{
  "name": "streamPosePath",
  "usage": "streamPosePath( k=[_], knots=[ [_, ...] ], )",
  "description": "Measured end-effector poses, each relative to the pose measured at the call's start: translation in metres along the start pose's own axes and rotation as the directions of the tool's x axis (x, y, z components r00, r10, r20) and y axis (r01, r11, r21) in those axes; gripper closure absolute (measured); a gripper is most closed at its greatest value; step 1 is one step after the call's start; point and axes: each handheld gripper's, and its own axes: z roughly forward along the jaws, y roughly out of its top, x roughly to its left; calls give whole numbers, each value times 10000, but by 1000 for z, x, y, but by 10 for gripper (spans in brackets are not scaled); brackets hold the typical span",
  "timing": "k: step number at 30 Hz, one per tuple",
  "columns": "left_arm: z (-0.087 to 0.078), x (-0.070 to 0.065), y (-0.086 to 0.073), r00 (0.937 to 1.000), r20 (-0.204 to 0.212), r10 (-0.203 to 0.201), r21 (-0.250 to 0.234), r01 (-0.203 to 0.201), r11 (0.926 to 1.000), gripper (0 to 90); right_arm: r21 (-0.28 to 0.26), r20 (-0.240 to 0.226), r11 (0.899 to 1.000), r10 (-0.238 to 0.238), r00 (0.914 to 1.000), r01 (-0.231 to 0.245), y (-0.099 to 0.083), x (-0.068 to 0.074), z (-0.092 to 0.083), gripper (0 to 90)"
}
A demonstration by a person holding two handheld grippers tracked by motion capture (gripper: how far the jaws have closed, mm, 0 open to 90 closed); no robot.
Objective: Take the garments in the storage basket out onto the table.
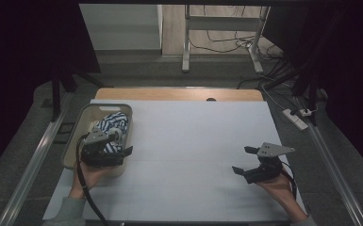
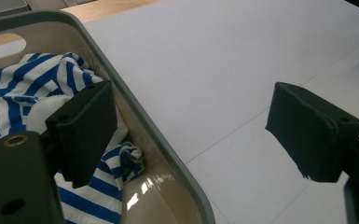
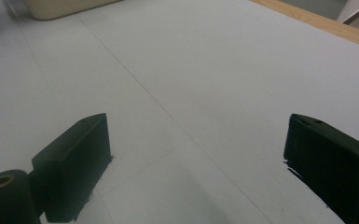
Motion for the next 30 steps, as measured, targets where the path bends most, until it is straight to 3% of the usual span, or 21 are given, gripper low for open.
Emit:
streamPosePath(
  k=[11,19,26,30],
  knots=[
    [3,11,1,9997,-167,-182,105,183,9998,159,-66,74,10000,72,9999,-71,0,-1,1,70],
    [10,19,14,9997,-219,-127,117,130,9998,158,23,42,10000,67,10000,-67,-1,-1,1,70],
    [6,24,17,9983,-560,-144,135,152,9998,158,158,9,9999,34,10000,-34,-1,0,3,70],
    [5,32,29,9976,-690,-60,160,71,9998,158,155,22,9999,71,10000,-71,-1,1,2,71]
  ],
)
